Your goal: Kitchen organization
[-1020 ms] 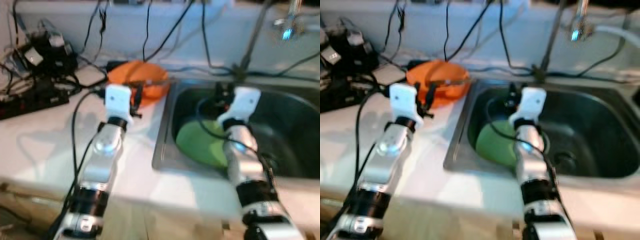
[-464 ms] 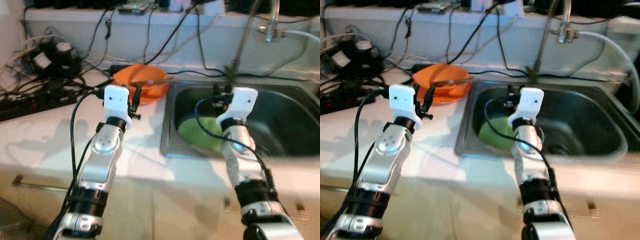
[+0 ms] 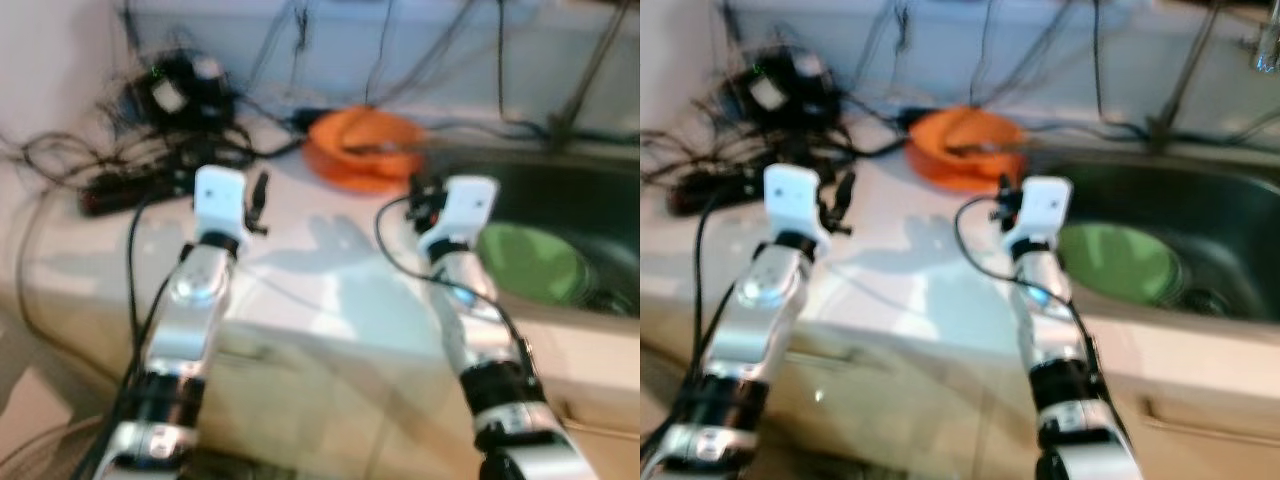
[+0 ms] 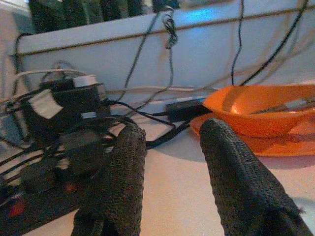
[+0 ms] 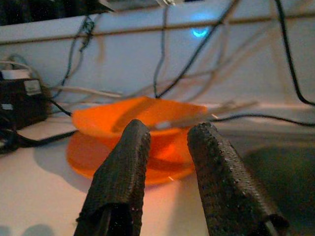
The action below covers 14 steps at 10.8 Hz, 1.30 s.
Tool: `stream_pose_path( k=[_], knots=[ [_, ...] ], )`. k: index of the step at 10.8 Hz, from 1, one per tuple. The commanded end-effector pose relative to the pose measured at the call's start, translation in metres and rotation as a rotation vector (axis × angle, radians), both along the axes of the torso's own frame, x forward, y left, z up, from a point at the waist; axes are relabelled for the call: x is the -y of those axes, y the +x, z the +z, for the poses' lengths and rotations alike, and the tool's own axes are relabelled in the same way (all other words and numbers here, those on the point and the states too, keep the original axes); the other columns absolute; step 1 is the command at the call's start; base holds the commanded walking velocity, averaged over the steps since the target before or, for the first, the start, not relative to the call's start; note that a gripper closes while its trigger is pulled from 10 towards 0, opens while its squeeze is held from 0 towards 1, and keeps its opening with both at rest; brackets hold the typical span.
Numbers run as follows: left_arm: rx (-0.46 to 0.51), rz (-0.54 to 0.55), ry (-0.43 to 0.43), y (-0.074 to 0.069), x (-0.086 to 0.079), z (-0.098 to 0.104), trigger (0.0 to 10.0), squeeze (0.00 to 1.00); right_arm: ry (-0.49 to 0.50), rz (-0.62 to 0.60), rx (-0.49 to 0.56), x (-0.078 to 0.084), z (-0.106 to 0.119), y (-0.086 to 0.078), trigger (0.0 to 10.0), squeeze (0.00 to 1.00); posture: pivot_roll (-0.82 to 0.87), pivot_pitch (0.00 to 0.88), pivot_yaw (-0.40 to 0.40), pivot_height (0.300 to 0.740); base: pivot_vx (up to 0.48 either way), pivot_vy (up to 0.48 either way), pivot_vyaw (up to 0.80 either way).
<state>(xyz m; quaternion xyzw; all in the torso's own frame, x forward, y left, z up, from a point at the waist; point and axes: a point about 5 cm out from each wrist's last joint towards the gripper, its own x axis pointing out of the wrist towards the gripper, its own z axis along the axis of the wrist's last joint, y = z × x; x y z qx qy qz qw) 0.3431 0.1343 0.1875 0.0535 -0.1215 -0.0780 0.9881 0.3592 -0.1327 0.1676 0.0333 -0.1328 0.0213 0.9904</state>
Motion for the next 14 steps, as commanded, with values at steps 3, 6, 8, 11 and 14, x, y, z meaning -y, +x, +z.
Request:
stream_pose_path(
  k=[3,6,8,11,14],
  knots=[
    [-0.016,-0.041,0.028,-0.0009,0.0088,-0.0027,10.0,0.00,0.018,-0.024,-0.010,0.0057,-0.0008,0.0002,10.0,0.00,0.19,0.013,0.034,0.740,0.000,0.000,0.00],
    [-0.024,-0.066,0.027,-0.0025,0.0124,-0.0051,10.0,0.00,0.023,-0.025,-0.019,0.0066,-0.0007,0.0019,10.0,0.00,0.19,0.014,0.032,0.740,0.000,0.000,0.00],
    [-0.026,-0.062,0.025,-0.0023,0.0122,-0.0051,10.0,0.00,0.023,-0.031,-0.026,0.0084,-0.0015,0.0024,10.0,0.00,0.19,0.011,0.034,0.740,0.000,0.000,-0.69],
    [-0.029,-0.063,0.030,-0.0020,0.0114,-0.0046,10.0,0.00,0.006,-0.029,-0.013,0.0059,-0.0003,0.0023,10.0,0.00,0.19,0.007,0.033,0.740,0.000,0.000,0.00],
    [-0.022,-0.062,0.034,-0.0019,0.0110,-0.0031,10.0,0.00,0.025,-0.021,-0.015,0.0048,-0.0002,0.0034,10.0,0.00,0.19,0.000,0.033,0.740,0.321,0.000,0.00]
  ],
)
